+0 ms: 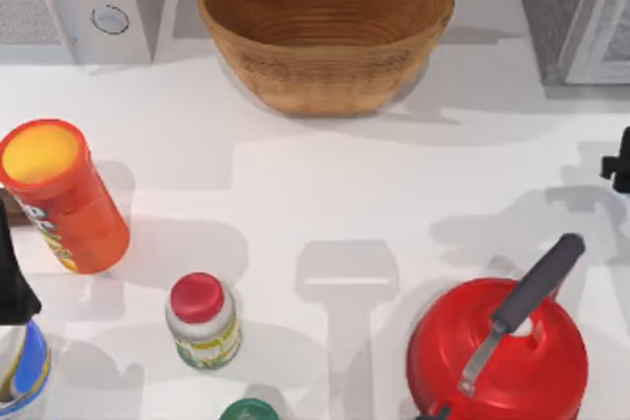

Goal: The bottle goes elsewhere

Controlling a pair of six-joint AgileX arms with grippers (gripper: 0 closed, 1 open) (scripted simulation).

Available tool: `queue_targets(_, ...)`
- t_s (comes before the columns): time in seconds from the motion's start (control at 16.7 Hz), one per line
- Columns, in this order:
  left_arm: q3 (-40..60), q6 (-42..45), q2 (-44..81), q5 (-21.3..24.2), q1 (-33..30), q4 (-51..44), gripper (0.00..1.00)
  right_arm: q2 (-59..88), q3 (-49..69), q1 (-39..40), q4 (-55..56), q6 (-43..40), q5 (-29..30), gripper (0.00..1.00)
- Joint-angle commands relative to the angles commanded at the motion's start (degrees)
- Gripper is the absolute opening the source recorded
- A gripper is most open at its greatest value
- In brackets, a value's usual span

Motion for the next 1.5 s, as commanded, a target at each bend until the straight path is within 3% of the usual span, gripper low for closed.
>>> queue_targets(0.84,0.0,0.0,0.0,0.0,0.0,0.0,1.00,12.6,2.7,0.3,10.3,0.3,0.7,0.00)
queue_targets(1.5,0.0,0.0,0.0,0.0,0.0,0.0,1.00,12.6,2.7,0.3,10.3,0.3,0.7,0.83)
